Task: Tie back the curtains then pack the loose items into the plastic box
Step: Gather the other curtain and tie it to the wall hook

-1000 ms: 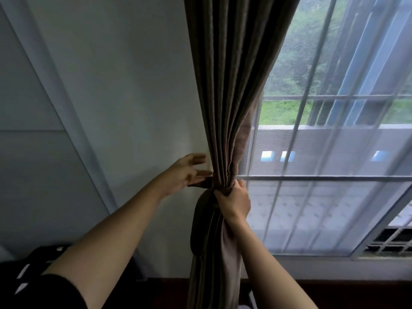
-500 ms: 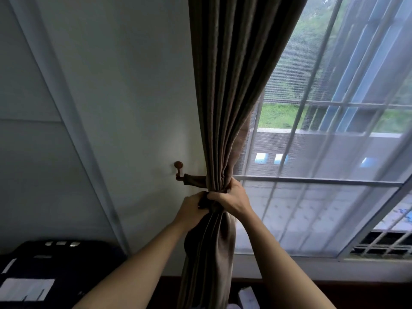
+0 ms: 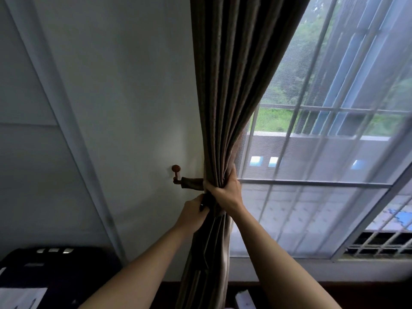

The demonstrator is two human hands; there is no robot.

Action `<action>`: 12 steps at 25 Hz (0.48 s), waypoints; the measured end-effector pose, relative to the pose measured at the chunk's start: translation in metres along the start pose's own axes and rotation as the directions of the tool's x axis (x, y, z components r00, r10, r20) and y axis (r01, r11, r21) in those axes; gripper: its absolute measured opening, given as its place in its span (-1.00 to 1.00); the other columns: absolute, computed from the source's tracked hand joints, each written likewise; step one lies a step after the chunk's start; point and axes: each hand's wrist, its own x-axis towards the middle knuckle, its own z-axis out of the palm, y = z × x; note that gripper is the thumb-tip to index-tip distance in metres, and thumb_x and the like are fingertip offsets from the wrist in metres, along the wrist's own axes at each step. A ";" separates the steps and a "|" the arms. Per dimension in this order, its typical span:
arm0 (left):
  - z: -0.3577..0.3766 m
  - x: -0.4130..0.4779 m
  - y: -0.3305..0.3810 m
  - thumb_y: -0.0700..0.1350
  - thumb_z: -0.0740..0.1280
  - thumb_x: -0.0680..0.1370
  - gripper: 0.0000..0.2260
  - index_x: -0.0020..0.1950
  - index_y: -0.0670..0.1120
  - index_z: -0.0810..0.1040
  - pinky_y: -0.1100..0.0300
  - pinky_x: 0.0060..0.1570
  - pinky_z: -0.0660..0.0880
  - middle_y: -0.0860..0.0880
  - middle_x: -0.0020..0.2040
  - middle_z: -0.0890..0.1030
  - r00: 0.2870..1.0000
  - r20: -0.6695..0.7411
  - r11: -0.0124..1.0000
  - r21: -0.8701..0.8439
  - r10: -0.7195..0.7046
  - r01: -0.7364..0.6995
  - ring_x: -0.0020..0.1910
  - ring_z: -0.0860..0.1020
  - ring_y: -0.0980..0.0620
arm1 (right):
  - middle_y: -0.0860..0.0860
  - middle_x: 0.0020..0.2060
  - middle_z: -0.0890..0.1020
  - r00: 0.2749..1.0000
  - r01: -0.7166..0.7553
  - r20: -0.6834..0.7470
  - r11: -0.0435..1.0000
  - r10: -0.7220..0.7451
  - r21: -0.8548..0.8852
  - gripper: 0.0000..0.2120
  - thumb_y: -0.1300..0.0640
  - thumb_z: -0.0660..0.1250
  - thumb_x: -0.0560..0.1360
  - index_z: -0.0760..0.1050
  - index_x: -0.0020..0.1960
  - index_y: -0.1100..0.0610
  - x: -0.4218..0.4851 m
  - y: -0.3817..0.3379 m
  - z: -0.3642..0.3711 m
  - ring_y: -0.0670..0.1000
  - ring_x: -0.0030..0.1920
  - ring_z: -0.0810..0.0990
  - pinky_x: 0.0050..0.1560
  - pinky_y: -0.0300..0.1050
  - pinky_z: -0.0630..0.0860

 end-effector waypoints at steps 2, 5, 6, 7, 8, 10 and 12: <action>0.000 0.000 0.001 -0.22 0.14 0.60 -0.79 0.17 -0.16 0.51 0.09 -0.02 0.56 -0.13 0.02 0.64 1.000 -0.005 0.999 0.053 0.006 -0.005 -0.06 0.61 -0.05 | -0.14 -0.18 0.55 0.998 0.010 -0.062 0.999 -0.007 0.043 -0.47 0.13 0.49 0.34 0.27 0.17 0.04 0.005 -0.007 -0.001 -0.15 -0.18 0.57 -0.10 -0.11 0.57; -0.024 0.003 0.005 -0.22 0.10 0.63 -0.79 0.14 -0.22 0.49 0.17 -0.05 0.50 -0.16 0.02 0.61 0.994 0.062 0.978 0.183 0.089 -0.099 -0.04 0.58 -0.05 | 0.01 -0.10 0.58 0.983 0.034 -0.177 0.998 -0.041 -0.047 -0.44 0.09 0.42 0.40 0.22 0.29 0.05 0.004 -0.015 0.001 0.16 -0.08 0.60 -0.11 -0.02 0.53; -0.036 0.004 0.002 -0.21 0.10 0.63 -0.80 0.13 -0.23 0.47 0.11 -0.05 0.50 -0.18 0.00 0.61 0.989 0.094 0.967 0.218 0.116 -0.135 -0.06 0.59 -0.08 | 0.06 -0.05 0.60 0.978 0.034 -0.202 0.996 -0.050 -0.078 -0.42 0.08 0.40 0.42 0.20 0.34 0.05 0.003 -0.015 0.001 0.19 -0.05 0.60 -0.11 -0.02 0.51; -0.051 0.006 -0.003 -0.19 0.10 0.64 -0.81 0.12 -0.24 0.44 0.07 -0.06 0.50 -0.19 -0.03 0.62 0.983 0.132 0.954 0.254 0.129 -0.159 -0.08 0.60 -0.10 | 0.10 -0.01 0.62 0.975 0.042 -0.214 0.994 -0.062 -0.096 -0.40 0.07 0.39 0.43 0.18 0.37 0.05 0.002 -0.014 0.001 0.21 -0.03 0.60 -0.11 -0.02 0.50; -0.066 0.007 -0.007 -0.16 0.10 0.64 -0.82 0.11 -0.23 0.42 0.09 -0.10 0.49 -0.18 -0.05 0.62 0.976 0.173 0.934 0.306 0.133 -0.182 -0.10 0.60 -0.10 | 0.13 0.03 0.62 0.974 0.051 -0.215 0.993 -0.074 -0.109 -0.39 0.06 0.38 0.44 0.17 0.39 0.06 0.001 -0.014 -0.001 0.23 -0.02 0.60 -0.10 -0.01 0.48; -0.090 0.009 -0.015 -0.11 0.10 0.64 -0.80 0.10 -0.20 0.43 0.16 -0.15 0.41 -0.18 -0.04 0.61 0.968 0.219 0.855 0.472 0.125 -0.217 -0.09 0.58 -0.10 | 0.14 0.05 0.63 0.973 0.070 -0.205 0.986 -0.101 -0.152 -0.37 0.06 0.39 0.44 0.17 0.41 0.06 0.000 -0.013 0.000 0.25 0.00 0.60 -0.08 0.02 0.49; -0.106 0.020 -0.017 -0.06 0.10 0.64 -0.78 0.14 -0.12 0.48 0.14 -0.10 0.42 -0.15 0.01 0.61 0.972 0.188 0.775 0.590 0.139 -0.225 -0.05 0.57 -0.09 | 0.13 0.05 0.63 0.969 0.088 -0.210 0.977 -0.130 -0.195 -0.36 0.05 0.40 0.43 0.18 0.41 0.04 -0.002 -0.012 0.004 0.26 0.00 0.61 -0.08 0.06 0.51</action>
